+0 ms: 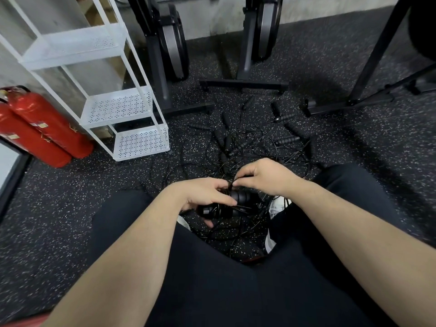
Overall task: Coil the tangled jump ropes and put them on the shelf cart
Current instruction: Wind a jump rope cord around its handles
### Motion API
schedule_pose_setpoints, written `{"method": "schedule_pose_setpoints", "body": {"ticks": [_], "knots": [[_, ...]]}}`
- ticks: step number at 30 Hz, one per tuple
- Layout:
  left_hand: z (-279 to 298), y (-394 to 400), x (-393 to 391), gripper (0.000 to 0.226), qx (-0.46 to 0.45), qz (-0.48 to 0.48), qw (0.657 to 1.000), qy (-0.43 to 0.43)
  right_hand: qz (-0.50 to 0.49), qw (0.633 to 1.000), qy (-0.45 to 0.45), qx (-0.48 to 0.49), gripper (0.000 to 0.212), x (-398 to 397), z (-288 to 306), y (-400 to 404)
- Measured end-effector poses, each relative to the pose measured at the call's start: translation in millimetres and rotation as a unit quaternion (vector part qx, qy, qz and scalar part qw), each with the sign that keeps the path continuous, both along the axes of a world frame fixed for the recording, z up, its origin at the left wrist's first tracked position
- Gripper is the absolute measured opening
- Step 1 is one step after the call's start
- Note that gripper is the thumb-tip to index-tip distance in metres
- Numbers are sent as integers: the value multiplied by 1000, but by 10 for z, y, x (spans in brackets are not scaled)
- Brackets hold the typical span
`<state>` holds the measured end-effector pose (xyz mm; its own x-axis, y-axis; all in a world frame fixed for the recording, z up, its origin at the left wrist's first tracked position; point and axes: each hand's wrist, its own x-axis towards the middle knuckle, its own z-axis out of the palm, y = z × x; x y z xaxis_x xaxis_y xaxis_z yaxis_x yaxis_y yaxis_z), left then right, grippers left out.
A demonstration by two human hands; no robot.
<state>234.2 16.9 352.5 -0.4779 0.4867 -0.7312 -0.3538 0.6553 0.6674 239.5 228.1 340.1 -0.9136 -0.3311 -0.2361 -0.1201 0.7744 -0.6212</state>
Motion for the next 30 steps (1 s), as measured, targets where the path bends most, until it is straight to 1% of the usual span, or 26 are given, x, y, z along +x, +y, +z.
{"method": "schedule_pose_setpoints", "body": {"ticks": [7,9,12,14,16,19,21,23,26,28,30], "knots": [[-34,48,-17,36,-38,15,998,51,7,997,74,33,18,42,29,-62],[-42,79,-20,34,-31,30,996,80,-15,997,80,19,17,35,22,-66],[-65,106,-46,33,-22,72,988,137,-70,994,73,-32,16,26,-10,-52],[-92,97,-74,37,-43,68,975,206,-87,994,54,-36,25,32,1,-61],[-108,91,-85,44,-57,67,966,243,-93,995,41,-5,36,47,28,-87],[-141,110,-85,49,-41,118,963,238,-83,994,34,60,41,65,44,-126],[-183,114,-93,46,-28,161,958,235,-67,995,24,74,45,69,28,-131],[-209,115,-95,39,-9,207,956,208,-61,996,29,60,46,63,24,-139],[-219,139,-96,30,30,274,950,144,-46,997,48,39,39,46,59,-164],[-198,157,-94,30,61,307,944,106,-40,999,32,1,35,53,68,-183],[-178,156,-105,29,92,335,935,67,-46,997,-1,-59,29,63,54,-187]]}}
